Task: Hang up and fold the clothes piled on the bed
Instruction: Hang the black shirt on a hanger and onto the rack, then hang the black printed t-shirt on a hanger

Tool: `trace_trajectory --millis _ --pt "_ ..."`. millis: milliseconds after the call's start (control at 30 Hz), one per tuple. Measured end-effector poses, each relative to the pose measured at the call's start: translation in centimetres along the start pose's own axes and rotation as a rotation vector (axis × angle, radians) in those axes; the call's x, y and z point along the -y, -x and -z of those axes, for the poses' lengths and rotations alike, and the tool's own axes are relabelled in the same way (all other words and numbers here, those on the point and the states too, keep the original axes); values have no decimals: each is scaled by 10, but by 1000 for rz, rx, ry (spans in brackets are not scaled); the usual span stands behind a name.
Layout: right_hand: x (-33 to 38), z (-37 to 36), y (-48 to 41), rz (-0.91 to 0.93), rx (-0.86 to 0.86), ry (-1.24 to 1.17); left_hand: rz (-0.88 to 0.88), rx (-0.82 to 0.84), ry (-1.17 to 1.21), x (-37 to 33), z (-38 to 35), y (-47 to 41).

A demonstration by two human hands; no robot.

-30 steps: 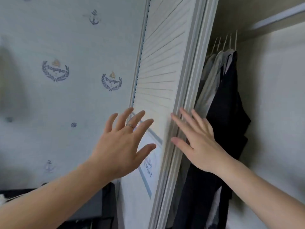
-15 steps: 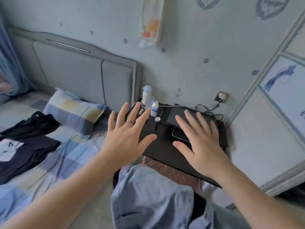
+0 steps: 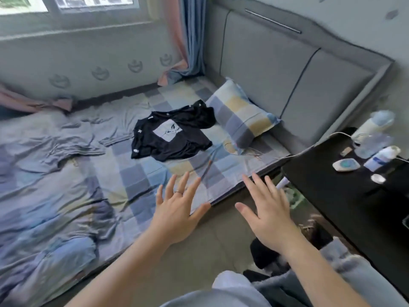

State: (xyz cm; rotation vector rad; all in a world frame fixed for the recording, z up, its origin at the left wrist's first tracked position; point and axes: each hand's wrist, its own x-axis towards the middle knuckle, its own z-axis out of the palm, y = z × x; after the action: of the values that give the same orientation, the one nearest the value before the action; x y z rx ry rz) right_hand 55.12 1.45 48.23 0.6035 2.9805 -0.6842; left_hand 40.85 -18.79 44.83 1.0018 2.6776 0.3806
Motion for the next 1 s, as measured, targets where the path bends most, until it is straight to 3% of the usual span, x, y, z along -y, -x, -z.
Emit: trace_trajectory --millis 233,667,1000 --pt "24 -33 -94 86 201 -7 207 38 61 68 -9 -32" --pt "12 -44 -336 78 390 43 372 167 183 136 10 -215" --pt "-26 -91 -456 -15 480 65 351 301 205 176 -20 -344"
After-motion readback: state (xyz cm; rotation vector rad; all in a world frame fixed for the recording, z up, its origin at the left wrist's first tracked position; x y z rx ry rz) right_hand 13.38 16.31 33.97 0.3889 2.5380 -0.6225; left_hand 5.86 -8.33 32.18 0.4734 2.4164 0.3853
